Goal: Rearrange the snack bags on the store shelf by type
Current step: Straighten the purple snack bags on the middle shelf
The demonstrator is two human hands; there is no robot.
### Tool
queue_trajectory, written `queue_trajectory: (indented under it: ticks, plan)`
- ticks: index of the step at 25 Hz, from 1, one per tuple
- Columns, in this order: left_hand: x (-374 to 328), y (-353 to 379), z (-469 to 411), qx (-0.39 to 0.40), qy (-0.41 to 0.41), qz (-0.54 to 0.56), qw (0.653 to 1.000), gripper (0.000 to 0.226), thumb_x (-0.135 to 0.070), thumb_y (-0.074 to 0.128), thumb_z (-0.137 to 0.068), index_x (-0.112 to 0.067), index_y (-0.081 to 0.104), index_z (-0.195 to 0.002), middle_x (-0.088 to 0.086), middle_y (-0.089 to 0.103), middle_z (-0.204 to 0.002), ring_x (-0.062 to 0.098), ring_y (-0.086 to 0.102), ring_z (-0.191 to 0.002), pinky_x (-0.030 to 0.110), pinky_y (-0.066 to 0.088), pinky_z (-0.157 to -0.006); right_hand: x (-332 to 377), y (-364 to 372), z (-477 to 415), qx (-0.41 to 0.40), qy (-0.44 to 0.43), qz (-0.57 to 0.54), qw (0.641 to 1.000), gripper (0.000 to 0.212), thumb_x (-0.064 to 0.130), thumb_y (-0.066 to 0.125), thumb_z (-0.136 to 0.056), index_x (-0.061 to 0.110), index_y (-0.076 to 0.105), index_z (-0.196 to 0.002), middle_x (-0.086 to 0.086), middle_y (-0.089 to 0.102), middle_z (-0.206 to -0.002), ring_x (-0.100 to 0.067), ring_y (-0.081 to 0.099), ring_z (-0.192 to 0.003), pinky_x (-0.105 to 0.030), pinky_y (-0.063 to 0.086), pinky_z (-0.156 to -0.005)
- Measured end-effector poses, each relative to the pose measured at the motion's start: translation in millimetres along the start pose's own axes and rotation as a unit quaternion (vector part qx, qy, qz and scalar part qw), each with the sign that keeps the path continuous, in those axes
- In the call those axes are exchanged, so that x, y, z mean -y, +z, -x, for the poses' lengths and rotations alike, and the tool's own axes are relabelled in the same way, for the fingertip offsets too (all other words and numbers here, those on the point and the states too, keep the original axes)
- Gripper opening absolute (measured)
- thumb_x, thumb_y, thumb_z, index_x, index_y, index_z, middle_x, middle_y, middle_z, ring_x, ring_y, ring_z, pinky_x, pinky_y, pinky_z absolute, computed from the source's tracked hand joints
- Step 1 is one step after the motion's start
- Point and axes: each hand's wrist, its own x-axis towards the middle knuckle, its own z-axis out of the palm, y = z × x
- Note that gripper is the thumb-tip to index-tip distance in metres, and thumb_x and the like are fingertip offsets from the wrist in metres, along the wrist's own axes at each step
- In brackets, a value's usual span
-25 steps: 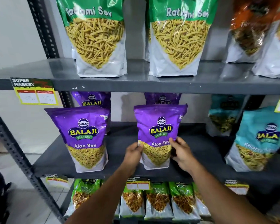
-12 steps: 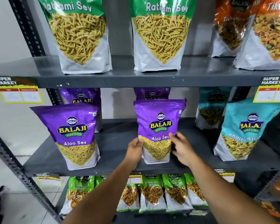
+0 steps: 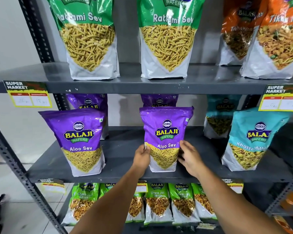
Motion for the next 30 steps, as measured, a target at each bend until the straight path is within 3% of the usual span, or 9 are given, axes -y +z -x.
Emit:
queue_trajectory:
  ticks: [3, 7, 10, 12, 15, 19, 22, 25, 30]
  plan:
    - [0.6, 0.1, 2.7, 0.008, -0.001, 0.009, 1.000, 0.030, -0.022, 0.038, -0.102, -0.004, 0.058, -0.115, 0.005, 0.068, -0.104, 0.007, 0.064, -0.087, 0.014, 0.049, -0.063, -4.2, -1.5, 3.1, -0.011, 0.003, -0.002, 1.000, 0.022, 0.022, 0.044, -0.097, 0.021, 0.063, -0.087, 0.009, 0.074, -0.082, -0.013, 0.061, -0.090, -0.033, 0.047, -0.076]
    - [4.7, -0.2, 3.6, 0.012, -0.001, 0.007, 1.000, 0.030, -0.022, 0.038, -0.102, -0.005, 0.057, -0.118, 0.010, 0.068, -0.113, 0.020, 0.065, -0.100, 0.021, 0.050, -0.074, -11.3, -1.3, 7.5, -0.027, 0.016, 0.007, 0.999, 0.021, 0.016, 0.042, -0.097, 0.022, 0.062, -0.092, 0.006, 0.066, -0.096, -0.010, 0.058, -0.092, -0.030, 0.042, -0.074]
    - [7.3, -1.1, 4.3, 0.014, 0.009, -0.010, 1.000, 0.031, -0.024, 0.038, -0.101, -0.007, 0.057, -0.120, 0.013, 0.067, -0.121, 0.024, 0.064, -0.107, 0.030, 0.049, -0.087, -14.2, 1.4, 12.3, -0.031, 0.010, 0.024, 0.999, 0.026, 0.006, 0.044, -0.094, 0.021, 0.057, -0.111, 0.001, 0.063, -0.106, -0.014, 0.059, -0.101, -0.025, 0.042, -0.069]
    - [8.0, -4.8, 11.8, 0.009, 0.039, -0.054, 0.998, 0.034, -0.025, 0.038, -0.101, -0.012, 0.053, -0.129, 0.010, 0.063, -0.128, 0.025, 0.060, -0.115, 0.030, 0.045, -0.092, -19.2, -1.7, 13.7, -0.055, -0.021, 0.086, 0.995, 0.041, 0.006, 0.052, -0.091, 0.011, 0.047, -0.132, -0.007, 0.056, -0.125, -0.023, 0.053, -0.122, -0.027, 0.044, -0.082]
    - [9.5, -16.2, 26.4, 0.005, 0.104, -0.176, 0.979, 0.045, -0.029, 0.035, -0.102, -0.013, 0.037, -0.143, 0.008, 0.052, -0.142, 0.026, 0.050, -0.130, 0.026, 0.038, -0.096, -29.9, -14.4, 22.1, -0.097, -0.078, 0.231, 0.965, 0.058, 0.011, 0.061, -0.086, 0.009, 0.039, -0.140, -0.012, 0.046, -0.142, -0.027, 0.051, -0.126, -0.036, 0.043, -0.099]
    - [-4.0, -33.7, 46.9, -0.029, 0.199, -0.204, 0.958, 0.049, -0.028, 0.037, -0.101, -0.011, 0.032, -0.146, 0.006, 0.037, -0.154, 0.022, 0.032, -0.144, 0.027, 0.025, -0.117, -32.1, -12.5, 53.8, -0.121, -0.237, 0.386, 0.883, 0.038, 0.012, 0.063, -0.082, 0.014, 0.059, -0.120, -0.005, 0.058, -0.111, -0.018, 0.061, -0.096, -0.043, 0.052, -0.089]
    - [-53.2, -60.7, 68.0, -0.102, 0.338, -0.158, 0.922, 0.047, -0.025, 0.040, -0.097, -0.009, 0.041, -0.141, -0.003, 0.043, -0.145, 0.017, 0.039, -0.140, 0.010, 0.024, -0.112, -5.7, 25.8, 76.0, -0.032, -0.352, 0.384, 0.853, 0.030, 0.015, 0.061, -0.080, 0.015, 0.066, -0.109, 0.006, 0.058, -0.101, -0.004, 0.059, -0.096, -0.024, 0.048, -0.086]
    - [-122.5, -97.1, 89.5, -0.208, 0.458, -0.115, 0.856, 0.043, -0.020, 0.040, -0.096, -0.007, 0.045, -0.136, 0.002, 0.047, -0.141, 0.015, 0.041, -0.136, 0.019, 0.030, -0.114, 44.5, 87.4, 87.8, 0.031, -0.432, 0.355, 0.829, 0.028, 0.013, 0.058, -0.083, 0.014, 0.065, -0.110, 0.002, 0.061, -0.107, 0.007, 0.053, -0.100, -0.008, 0.039, -0.089]
    - [-230.3, -155.3, 86.7, -0.316, 0.492, -0.077, 0.808, 0.048, -0.026, 0.038, -0.096, -0.002, 0.045, -0.137, 0.006, 0.049, -0.140, 0.018, 0.045, -0.133, 0.018, 0.032, -0.110, 141.6, 193.4, 92.2, 0.048, -0.514, 0.294, 0.804, 0.040, 0.005, 0.049, -0.084, 0.005, 0.057, -0.123, -0.009, 0.060, -0.120, -0.018, 0.055, -0.113, -0.027, 0.041, -0.101]
